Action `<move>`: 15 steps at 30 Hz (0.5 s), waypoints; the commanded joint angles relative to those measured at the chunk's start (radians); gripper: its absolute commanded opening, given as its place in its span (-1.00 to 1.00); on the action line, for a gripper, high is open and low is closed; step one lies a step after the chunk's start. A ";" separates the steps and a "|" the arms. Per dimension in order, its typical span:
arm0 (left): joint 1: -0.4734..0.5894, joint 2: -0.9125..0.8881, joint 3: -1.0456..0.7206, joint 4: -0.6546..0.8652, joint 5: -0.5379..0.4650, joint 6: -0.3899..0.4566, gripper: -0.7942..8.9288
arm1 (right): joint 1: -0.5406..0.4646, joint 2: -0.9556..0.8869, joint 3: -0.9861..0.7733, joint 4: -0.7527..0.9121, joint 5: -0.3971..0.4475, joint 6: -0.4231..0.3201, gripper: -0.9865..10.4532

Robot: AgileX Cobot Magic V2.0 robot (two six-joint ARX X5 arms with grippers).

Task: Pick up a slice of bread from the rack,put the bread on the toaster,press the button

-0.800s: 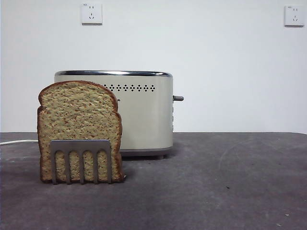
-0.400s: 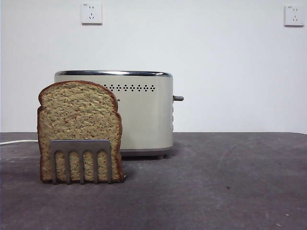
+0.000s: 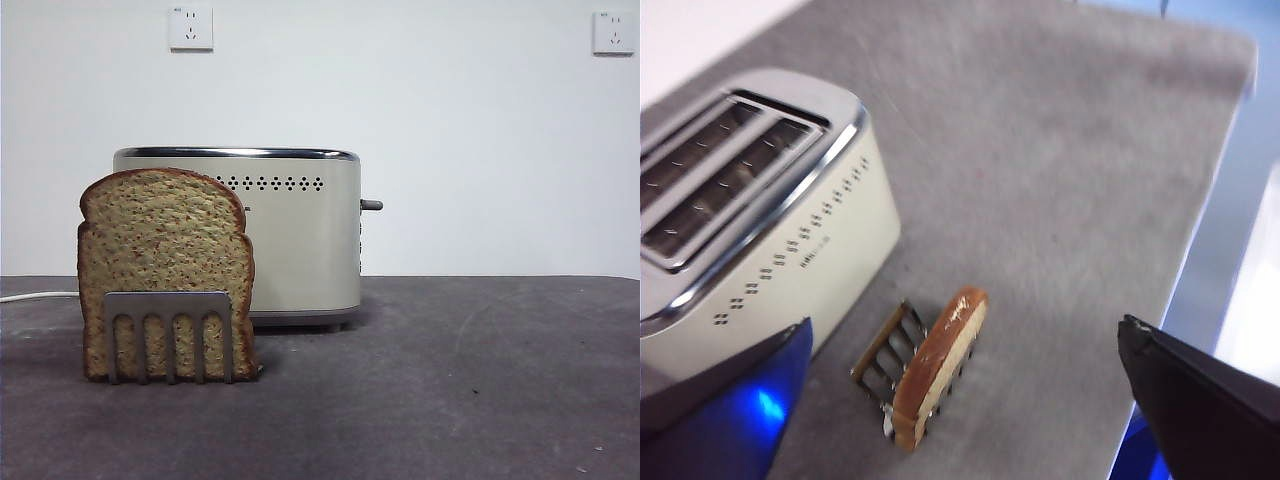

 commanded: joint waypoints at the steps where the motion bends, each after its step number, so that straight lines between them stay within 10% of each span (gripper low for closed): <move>1: -0.097 0.094 0.030 -0.029 -0.106 0.078 0.39 | 0.003 -0.001 0.001 -0.001 -0.001 -0.013 -0.85; 15: -0.327 0.448 0.048 -0.015 -0.414 0.247 0.39 | 0.003 -0.001 0.001 -0.001 -0.003 -0.013 -0.85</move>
